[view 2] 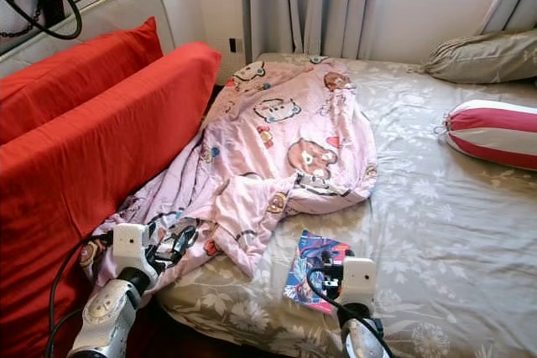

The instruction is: Clean up the room

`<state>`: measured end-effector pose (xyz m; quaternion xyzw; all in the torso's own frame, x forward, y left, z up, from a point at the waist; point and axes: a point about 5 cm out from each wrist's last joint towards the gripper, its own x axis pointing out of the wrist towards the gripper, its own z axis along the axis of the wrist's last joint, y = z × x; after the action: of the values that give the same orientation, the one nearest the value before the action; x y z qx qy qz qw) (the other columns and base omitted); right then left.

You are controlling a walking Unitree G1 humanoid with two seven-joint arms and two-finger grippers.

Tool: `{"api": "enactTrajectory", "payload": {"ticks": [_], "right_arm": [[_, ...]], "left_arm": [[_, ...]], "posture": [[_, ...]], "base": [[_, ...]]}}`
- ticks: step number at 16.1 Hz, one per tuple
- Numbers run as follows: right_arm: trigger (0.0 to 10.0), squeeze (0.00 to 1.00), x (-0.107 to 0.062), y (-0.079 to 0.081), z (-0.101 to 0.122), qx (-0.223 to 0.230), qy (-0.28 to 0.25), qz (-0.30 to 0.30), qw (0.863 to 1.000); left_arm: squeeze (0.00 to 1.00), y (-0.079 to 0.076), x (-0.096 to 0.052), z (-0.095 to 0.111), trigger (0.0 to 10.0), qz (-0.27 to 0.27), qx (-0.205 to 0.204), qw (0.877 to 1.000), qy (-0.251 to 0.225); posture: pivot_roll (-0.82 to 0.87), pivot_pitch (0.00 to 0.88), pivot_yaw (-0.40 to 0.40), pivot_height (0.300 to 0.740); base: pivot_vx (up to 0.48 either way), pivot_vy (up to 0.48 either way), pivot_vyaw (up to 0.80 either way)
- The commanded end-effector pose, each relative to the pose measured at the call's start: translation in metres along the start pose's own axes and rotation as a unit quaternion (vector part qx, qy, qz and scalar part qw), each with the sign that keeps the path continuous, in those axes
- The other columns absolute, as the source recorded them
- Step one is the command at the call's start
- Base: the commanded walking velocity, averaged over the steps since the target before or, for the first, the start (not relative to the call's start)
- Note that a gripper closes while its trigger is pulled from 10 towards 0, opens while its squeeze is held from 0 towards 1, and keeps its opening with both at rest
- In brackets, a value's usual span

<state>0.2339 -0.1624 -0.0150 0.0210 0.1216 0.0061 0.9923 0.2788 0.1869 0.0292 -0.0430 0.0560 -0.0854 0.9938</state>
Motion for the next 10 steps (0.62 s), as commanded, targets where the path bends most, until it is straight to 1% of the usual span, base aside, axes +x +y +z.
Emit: {"api": "enactTrajectory", "payload": {"ticks": [1,2,4,7,10], "right_arm": [[10.0,0.00,-0.0021,0.0011,-0.0044,-0.007,0.012,0.008,1.000],[10.0,0.00,-0.0023,0.0001,-0.0050,-0.007,0.014,0.009,1.000],[10.0,0.00,-0.0036,-0.0033,-0.0074,0.004,0.019,0.001,1.000],[10.0,0.00,-0.0013,-0.0064,-0.0024,0.005,0.005,-0.006,1.000],[10.0,0.00,0.0003,-0.0086,-0.0003,0.003,0.001,-0.007,1.000]], "left_arm": [[0.00,0.0020,0.0024,0.0049,10.0,-0.001,0.010,1.000,-0.001],[0.00,0.0022,0.0029,0.0053,10.0,0.000,0.010,1.000,-0.001],[0.00,0.0029,0.0030,0.0057,10.0,0.001,0.009,1.000,-0.001],[0.00,0.0020,0.0029,0.0042,10.0,-0.002,0.009,1.000,0.004],[0.00,0.0000,0.0042,0.0045,10.0,-0.003,0.007,1.000,0.004]], "posture": [[-0.02,0.000,-0.009,0.726],[-0.02,0.000,-0.010,0.726],[-0.02,0.000,-0.012,0.726],[-0.03,0.000,-0.014,0.726],[-0.03,0.000,-0.018,0.726]], "base": [[0.000,0.000,0.51],[0.000,0.000,0.55],[0.000,0.000,0.00],[0.000,0.000,0.00],[0.000,0.000,0.00]]}}
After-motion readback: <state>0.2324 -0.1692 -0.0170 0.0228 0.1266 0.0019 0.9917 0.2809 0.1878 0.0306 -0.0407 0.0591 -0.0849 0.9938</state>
